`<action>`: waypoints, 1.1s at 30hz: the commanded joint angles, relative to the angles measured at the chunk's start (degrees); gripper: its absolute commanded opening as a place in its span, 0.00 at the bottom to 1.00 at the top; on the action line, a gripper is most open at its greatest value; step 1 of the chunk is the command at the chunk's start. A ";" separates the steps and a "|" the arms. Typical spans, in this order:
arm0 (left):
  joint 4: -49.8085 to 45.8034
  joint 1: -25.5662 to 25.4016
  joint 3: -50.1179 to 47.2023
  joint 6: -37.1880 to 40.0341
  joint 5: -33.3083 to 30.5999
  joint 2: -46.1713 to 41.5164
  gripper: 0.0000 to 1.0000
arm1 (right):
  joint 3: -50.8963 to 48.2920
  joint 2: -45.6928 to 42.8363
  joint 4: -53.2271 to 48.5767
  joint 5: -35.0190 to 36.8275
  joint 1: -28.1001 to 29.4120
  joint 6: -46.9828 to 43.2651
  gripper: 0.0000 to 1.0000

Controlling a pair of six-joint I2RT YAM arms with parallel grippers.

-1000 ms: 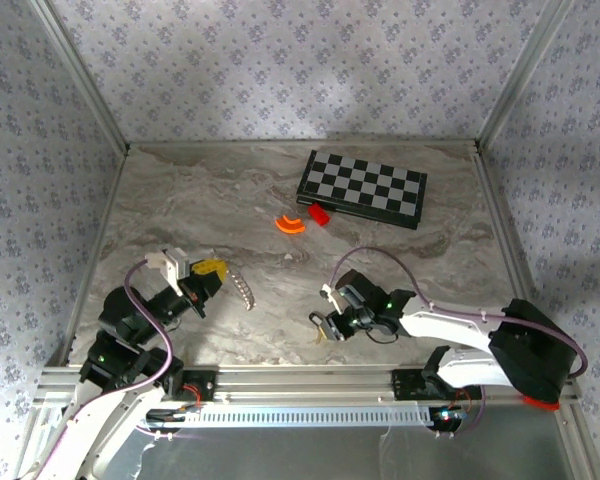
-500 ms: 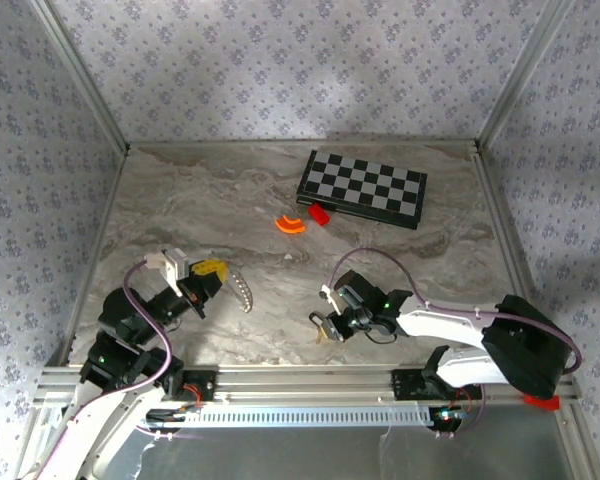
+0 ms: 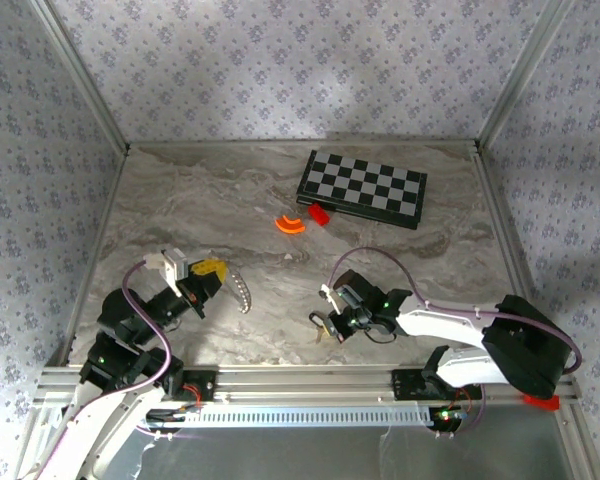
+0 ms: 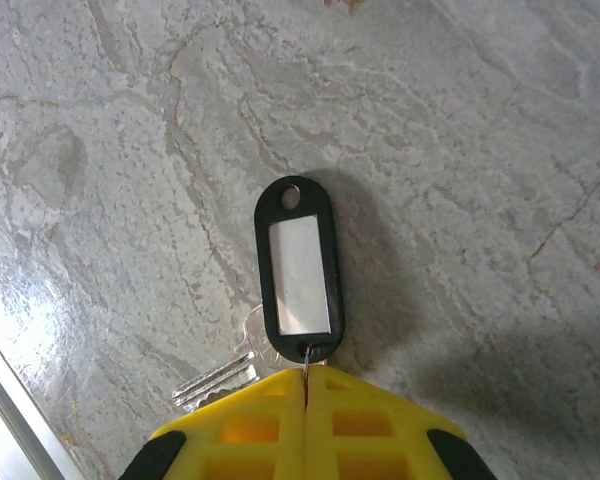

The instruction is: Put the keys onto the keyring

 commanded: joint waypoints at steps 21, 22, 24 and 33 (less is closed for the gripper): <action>1.10 0.15 2.05 1.55 -1.55 0.80 0.00 | 31.71 22.57 -49.30 11.34 3.08 0.44 0.00; 1.27 0.20 1.93 1.43 -1.52 0.63 0.00 | 32.31 23.09 -49.99 11.56 2.93 0.03 0.00; 1.31 0.21 1.91 1.34 -1.39 0.29 0.00 | 33.38 24.31 -50.90 11.60 2.65 -1.08 0.00; 0.87 0.19 2.06 1.36 -1.30 -0.32 0.00 | 35.49 27.86 -50.97 11.58 2.60 -2.81 0.00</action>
